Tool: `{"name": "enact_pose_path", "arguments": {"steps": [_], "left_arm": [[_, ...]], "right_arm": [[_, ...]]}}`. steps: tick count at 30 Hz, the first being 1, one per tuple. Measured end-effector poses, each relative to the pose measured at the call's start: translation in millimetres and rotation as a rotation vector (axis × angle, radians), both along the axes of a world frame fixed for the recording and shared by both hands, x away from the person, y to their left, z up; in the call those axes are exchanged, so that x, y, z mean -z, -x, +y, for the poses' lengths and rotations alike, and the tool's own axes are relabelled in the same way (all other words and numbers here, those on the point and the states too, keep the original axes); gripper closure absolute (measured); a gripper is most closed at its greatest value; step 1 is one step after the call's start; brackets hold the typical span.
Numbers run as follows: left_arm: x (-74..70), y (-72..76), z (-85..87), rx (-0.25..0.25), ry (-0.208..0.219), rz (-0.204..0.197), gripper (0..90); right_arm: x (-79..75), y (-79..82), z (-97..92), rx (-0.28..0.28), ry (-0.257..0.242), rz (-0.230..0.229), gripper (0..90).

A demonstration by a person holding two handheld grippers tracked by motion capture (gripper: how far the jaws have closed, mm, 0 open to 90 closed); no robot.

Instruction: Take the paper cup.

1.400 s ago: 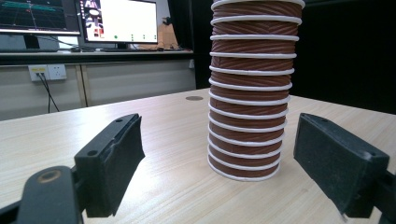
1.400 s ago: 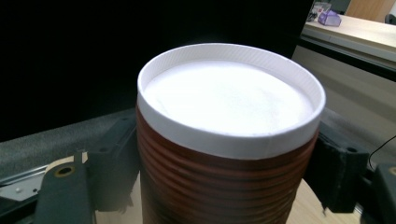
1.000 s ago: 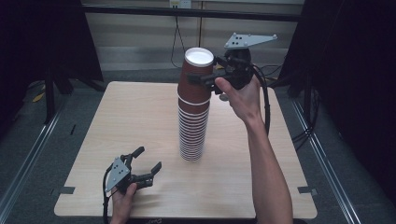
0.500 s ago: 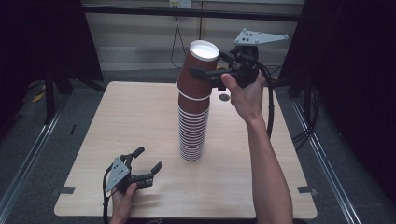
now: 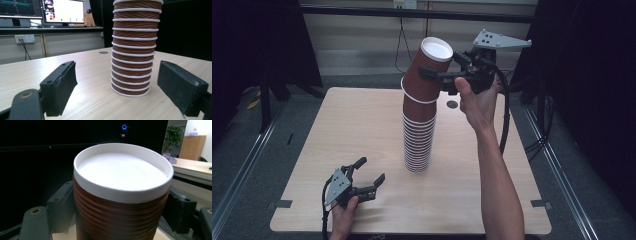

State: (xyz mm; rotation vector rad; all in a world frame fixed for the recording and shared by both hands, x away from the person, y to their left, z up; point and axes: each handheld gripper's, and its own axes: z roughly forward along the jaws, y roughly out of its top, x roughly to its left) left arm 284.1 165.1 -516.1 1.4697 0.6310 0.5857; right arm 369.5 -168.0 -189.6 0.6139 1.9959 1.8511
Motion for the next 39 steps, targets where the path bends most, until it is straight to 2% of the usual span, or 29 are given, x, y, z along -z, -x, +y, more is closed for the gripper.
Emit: {"name": "enact_pose_path", "arguments": {"steps": [25,30,36,39], "left_arm": [[0.1,-0.2,0.0,0.003,0.001,-0.001,15.6],[0.0,-0.3,0.0,0.004,0.001,-0.001,15.6],[0.0,-0.2,0.0,0.003,0.001,-0.001,15.6],[0.1,-0.2,0.0,0.003,0.001,-0.001,15.6]], "right_arm": [[-7.1,11.0,-16.7,0.002,-0.081,-0.053,22.0],[-9.4,13.5,-23.4,-0.006,-0.110,-0.054,22.0],[-12.2,18.2,-30.0,-0.012,-0.120,-0.059,21.9],[-13.2,22.0,-35.8,0.001,-0.127,-0.068,21.9]]}}
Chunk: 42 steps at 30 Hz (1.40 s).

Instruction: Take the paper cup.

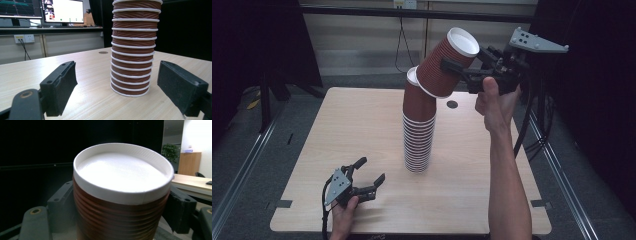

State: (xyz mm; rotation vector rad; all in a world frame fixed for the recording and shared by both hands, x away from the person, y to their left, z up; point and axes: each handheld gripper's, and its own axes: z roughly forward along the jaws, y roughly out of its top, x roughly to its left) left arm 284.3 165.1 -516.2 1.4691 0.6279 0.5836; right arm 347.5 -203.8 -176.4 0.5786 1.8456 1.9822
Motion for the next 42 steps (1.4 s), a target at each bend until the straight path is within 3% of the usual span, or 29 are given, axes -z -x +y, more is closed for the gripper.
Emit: {"name": "enact_pose_path", "arguments": {"steps": [19,25,27,28,33,35,38,42], "left_arm": [[-0.3,-0.7,-0.3,0.004,-0.007,0.009,15.6],[-0.9,-1.8,0.5,0.009,-0.026,-0.002,15.5],[-0.6,-1.5,0.8,0.009,-0.022,-0.007,15.5],[0.0,-0.2,-0.6,0.011,0.002,0.011,15.5],[-0.1,0.2,-0.5,0.012,0.003,0.012,15.4],[-1.1,-1.4,0.4,0.003,-0.025,0.006,15.4],[-1.1,-1.3,-0.6,0.019,-0.012,0.024,15.3],[-5.7,-2.7,-0.9,0.053,-0.042,0.023,15.4]], "right_arm": [[2.9,10.0,-28.3,0.065,0.009,0.003,21.9],[13.8,13.4,-38.4,0.092,0.018,0.023,22.0],[16.6,13.8,-40.7,0.097,0.021,0.027,22.0],[18.0,14.2,-41.5,0.100,0.025,0.029,22.0],[25.9,15.4,-44.5,0.112,0.036,0.038,22.0],[32.2,17.8,-47.2,0.119,0.042,0.047,22.0],[36.1,19.8,-49.3,0.121,0.043,0.053,22.0],[48.5,21.5,-53.0,0.137,0.054,0.073,22.0]]}}
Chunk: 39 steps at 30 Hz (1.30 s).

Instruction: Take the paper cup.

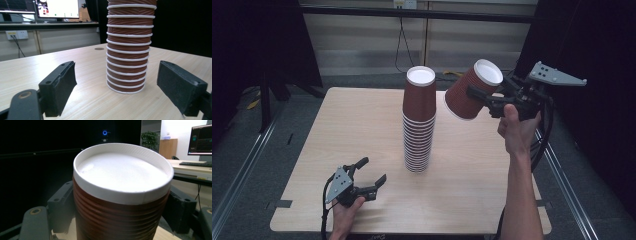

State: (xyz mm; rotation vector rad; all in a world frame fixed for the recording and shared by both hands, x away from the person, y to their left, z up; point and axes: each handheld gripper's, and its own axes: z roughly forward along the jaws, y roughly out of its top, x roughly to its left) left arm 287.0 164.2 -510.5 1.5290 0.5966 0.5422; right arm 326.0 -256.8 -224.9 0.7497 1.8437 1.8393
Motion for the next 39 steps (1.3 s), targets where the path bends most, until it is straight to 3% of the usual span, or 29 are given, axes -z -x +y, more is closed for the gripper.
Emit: {"name": "enact_pose_path", "arguments": {"steps": [1,3,4,12,14,15,17,20,21,28,33,39], "left_arm": [[-0.5,0.4,-1.3,0.000,0.015,0.020,15.5],[-3.3,-1.1,-0.8,0.019,-0.013,0.022,15.6],[-4.0,0.4,-2.6,0.011,-0.002,0.034,15.6],[-8.2,-1.0,-4.6,0.032,-0.024,0.026,16.6],[-8.5,-0.8,-8.1,0.028,-0.021,0.051,16.6],[-9.3,-2.7,-7.3,0.033,-0.044,0.040,16.9],[-9.9,-2.3,-8.5,0.035,-0.040,0.055,17.1],[-13.3,-1.9,-13.4,0.046,-0.030,0.055,17.1],[-14.9,-3.2,-12.9,0.061,-0.049,0.045,17.1],[-24.4,-2.9,-20.0,0.107,-0.027,0.057,17.1],[-27.2,-2.8,-20.1,0.122,-0.049,0.051,18.3],[-32.5,-2.4,-23.3,0.126,-0.044,0.046,18.3]], "right_arm": [[2.9,0.2,-0.5,0.003,0.004,0.006,22.0],[8.7,0.9,-2.0,0.005,0.001,0.015,22.0],[11.3,1.5,-2.7,0.006,-0.002,0.018,22.0],[27.4,7.3,-2.6,0.009,-0.001,0.041,22.0],[35.2,9.2,-1.3,0.013,0.007,0.051,22.0],[38.2,9.5,-1.1,0.012,0.006,0.053,22.0],[41.3,10.0,-0.7,0.011,0.003,0.058,22.0],[57.6,11.2,3.1,0.014,0.006,0.082,22.0],[59.1,11.8,3.4,0.014,0.004,0.087,22.0],[75.0,15.2,7.5,0.007,0.007,0.106,22.1],[86.9,18.2,4.5,0.002,-0.004,0.119,22.0],[100.6,22.6,6.3,-0.006,-0.001,0.139,22.0]]}}
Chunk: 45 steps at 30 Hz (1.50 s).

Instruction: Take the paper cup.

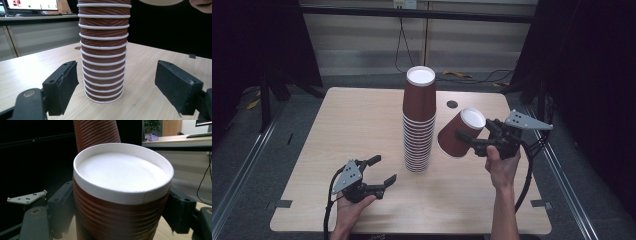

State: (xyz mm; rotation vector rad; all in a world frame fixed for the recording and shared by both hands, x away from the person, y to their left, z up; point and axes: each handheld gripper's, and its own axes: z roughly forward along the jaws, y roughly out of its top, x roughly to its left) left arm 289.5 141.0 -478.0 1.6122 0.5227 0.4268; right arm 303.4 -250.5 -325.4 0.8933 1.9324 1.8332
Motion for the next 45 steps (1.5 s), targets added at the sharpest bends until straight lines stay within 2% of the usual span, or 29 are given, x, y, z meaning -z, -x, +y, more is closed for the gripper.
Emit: {"name": "enact_pose_path", "arguments": {"steps": [1,2,3,4,6,7,10,12,13,14,15,22,24,34,40,45], "left_arm": [[-1.3,0.5,-0.6,-0.015,-0.010,-0.007,18.4],[-2.1,0.8,-2.5,-0.012,0.007,-0.007,18.6],[-2.1,0.8,-2.5,-0.012,0.007,-0.007,18.6],[-3.5,-0.3,-1.9,0.009,-0.005,-0.017,18.6],[-4.4,0.5,-5.9,0.021,0.011,-0.002,18.6],[-5.5,0.6,-7.7,0.021,-0.005,-0.009,18.6],[-7.3,1.1,-11.4,0.031,-0.009,-0.016,18.4],[-6.1,1.0,-14.1,0.055,-0.022,-0.011,17.7],[-5.1,2.3,-16.2,0.061,-0.011,0.001,17.6],[-5.0,3.6,-17.1,0.047,-0.026,-0.006,17.6],[-4.7,4.3,-18.1,0.070,-0.016,0.004,17.6],[-6.4,6.8,-23.9,0.110,-0.013,0.004,16.2],[-6.9,7.2,-25.1,0.138,-0.002,0.009,16.0],[-8.2,10.0,-33.7,0.174,-0.009,0.008,15.6],[-8.1,9.0,-41.5,0.216,-0.017,0.004,15.5],[-9.0,9.8,-45.7,0.242,-0.008,-0.004,15.5]], "right_arm": [[2.1,0.1,0.9,0.000,0.003,0.002,22.1],[4.5,0.4,2.0,-0.004,0.003,0.006,22.1],[4.5,0.4,2.0,-0.004,0.003,0.006,22.1],[7.1,0.7,3.1,-0.008,0.003,0.010,22.0],[13.0,1.8,5.4,-0.010,0.005,0.017,22.1],[14.9,2.2,5.9,-0.011,0.003,0.019,22.0],[23.4,2.1,6.7,-0.030,-0.005,0.031,22.1],[29.0,3.4,10.8,-0.041,0.003,0.040,22.1],[30.3,4.1,12.1,-0.044,0.008,0.043,22.1],[32.3,5.0,14.0,-0.048,0.013,0.043,22.1],[34.7,5.5,16.1,-0.054,0.015,0.045,22.1],[50.1,13.2,29.0,-0.082,0.035,0.063,22.1],[52.3,14.1,29.9,-0.084,0.032,0.059,22.1],[70.4,17.9,37.8,-0.116,0.022,0.087,22.2],[82.6,18.2,47.6,-0.152,0.015,0.097,22.3],[87.8,18.4,56.2,-0.185,0.019,0.100,22.3]]}}
